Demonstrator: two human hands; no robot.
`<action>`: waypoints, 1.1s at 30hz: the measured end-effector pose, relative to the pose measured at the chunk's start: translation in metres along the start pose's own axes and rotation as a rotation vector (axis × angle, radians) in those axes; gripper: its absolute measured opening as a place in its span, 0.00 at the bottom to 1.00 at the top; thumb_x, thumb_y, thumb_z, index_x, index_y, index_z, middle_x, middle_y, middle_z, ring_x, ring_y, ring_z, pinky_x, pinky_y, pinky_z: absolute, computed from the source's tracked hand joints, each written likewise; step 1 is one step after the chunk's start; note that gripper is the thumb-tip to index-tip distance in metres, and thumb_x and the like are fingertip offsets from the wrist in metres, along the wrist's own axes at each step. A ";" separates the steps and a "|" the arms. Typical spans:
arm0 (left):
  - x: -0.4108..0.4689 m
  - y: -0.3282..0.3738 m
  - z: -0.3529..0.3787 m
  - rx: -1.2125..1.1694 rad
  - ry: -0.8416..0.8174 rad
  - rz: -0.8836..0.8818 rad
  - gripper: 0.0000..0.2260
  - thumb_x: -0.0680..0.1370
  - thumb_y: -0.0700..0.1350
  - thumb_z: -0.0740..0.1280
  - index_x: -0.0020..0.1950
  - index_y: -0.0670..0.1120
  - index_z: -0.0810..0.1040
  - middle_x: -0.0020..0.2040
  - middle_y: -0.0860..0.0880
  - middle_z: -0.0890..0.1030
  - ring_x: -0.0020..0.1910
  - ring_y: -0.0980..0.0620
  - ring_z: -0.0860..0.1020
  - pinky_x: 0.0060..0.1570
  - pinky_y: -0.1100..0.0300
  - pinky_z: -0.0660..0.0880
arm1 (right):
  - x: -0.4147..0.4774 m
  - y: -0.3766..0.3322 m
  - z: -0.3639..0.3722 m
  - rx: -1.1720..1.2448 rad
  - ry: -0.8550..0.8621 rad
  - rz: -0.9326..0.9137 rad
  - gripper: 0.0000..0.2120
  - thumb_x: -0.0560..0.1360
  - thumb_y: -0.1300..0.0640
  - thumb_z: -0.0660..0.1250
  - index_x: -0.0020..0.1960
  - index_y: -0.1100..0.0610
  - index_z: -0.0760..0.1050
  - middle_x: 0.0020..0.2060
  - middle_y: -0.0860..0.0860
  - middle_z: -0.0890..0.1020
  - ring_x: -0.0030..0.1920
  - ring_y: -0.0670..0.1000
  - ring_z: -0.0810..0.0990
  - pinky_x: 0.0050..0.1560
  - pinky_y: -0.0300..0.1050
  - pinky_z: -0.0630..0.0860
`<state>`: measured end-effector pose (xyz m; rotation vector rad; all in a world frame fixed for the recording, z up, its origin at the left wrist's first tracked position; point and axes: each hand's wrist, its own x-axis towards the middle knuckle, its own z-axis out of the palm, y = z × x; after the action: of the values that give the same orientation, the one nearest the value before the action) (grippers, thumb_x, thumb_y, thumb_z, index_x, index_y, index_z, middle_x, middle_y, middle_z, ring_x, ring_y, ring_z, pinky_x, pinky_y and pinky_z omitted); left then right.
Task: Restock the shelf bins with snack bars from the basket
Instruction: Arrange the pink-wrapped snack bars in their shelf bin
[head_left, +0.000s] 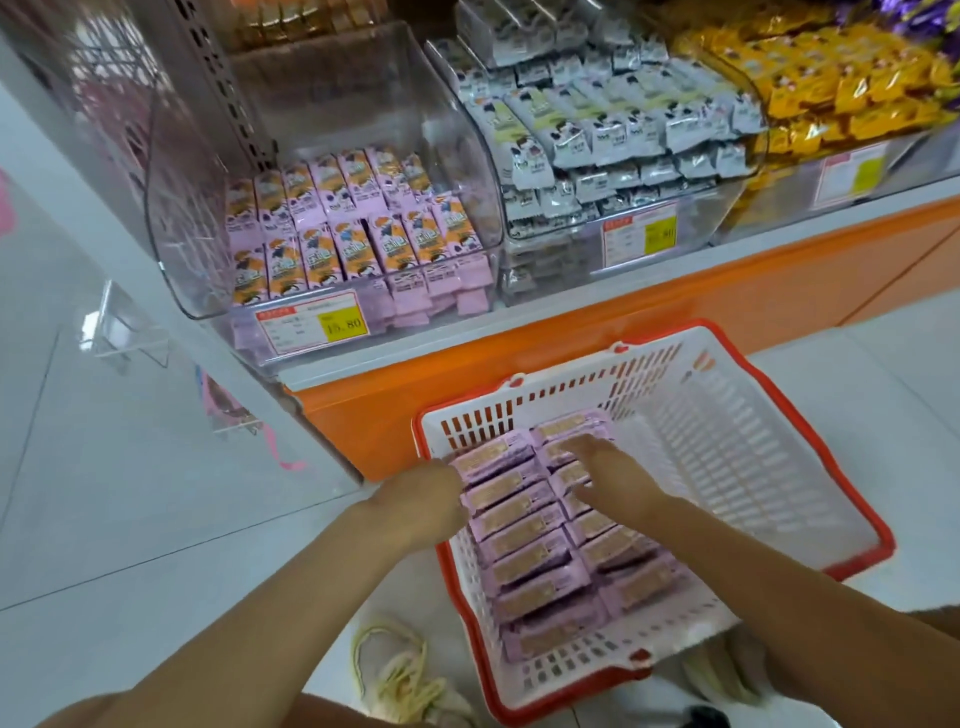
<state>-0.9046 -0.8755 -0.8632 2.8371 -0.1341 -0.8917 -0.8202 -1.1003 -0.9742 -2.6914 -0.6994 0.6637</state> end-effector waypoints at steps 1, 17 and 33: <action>0.003 -0.002 -0.001 -0.018 0.000 -0.009 0.16 0.82 0.47 0.59 0.68 0.42 0.69 0.62 0.43 0.74 0.60 0.45 0.74 0.49 0.62 0.68 | 0.011 -0.007 0.001 -0.007 0.001 -0.028 0.27 0.77 0.60 0.63 0.75 0.52 0.62 0.72 0.49 0.66 0.71 0.50 0.65 0.68 0.40 0.63; 0.009 -0.026 0.009 -0.103 -0.002 -0.029 0.14 0.80 0.49 0.60 0.58 0.41 0.77 0.54 0.45 0.77 0.53 0.48 0.75 0.51 0.56 0.73 | 0.107 -0.072 0.030 -0.587 -0.198 -0.286 0.25 0.75 0.67 0.64 0.71 0.57 0.68 0.64 0.55 0.76 0.61 0.57 0.77 0.59 0.50 0.74; -0.006 -0.041 -0.041 -0.505 0.202 0.066 0.27 0.72 0.50 0.74 0.70 0.52 0.70 0.65 0.54 0.75 0.59 0.53 0.76 0.59 0.59 0.73 | 0.031 -0.064 -0.067 0.612 -0.596 -0.076 0.13 0.71 0.53 0.75 0.48 0.62 0.79 0.40 0.49 0.82 0.42 0.49 0.81 0.46 0.42 0.76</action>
<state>-0.8849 -0.8295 -0.8344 2.4114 0.0218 -0.5263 -0.7876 -1.0408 -0.9040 -1.8981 -0.5903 1.4159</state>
